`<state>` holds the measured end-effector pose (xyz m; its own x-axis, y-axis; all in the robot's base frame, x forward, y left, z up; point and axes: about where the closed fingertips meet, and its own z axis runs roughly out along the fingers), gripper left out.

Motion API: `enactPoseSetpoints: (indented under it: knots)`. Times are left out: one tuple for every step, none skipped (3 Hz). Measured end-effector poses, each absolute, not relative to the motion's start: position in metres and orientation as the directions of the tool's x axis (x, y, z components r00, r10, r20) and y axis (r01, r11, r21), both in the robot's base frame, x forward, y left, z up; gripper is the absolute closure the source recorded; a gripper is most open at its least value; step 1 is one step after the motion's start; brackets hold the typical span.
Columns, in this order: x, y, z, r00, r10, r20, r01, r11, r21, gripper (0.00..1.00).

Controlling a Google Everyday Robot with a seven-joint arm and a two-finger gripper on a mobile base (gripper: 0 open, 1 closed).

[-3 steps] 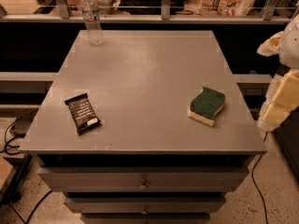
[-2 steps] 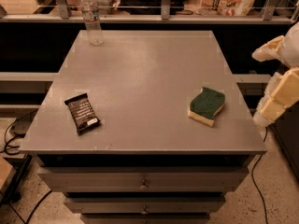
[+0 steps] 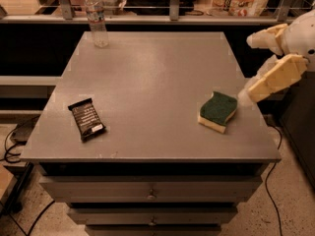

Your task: Pick water bottle

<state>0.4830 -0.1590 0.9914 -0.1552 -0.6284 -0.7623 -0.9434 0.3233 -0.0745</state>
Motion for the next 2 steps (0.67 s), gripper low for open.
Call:
enactPoseSetpoints:
  knots:
    - [0.501,-0.123,1.01,-0.114,-0.564,-0.818,-0.925,0.36,-0.12,0.0]
    - [0.542,-0.039,1.036,-0.131,-0.49,-0.862,-0.898,0.427,-0.106,0.0]
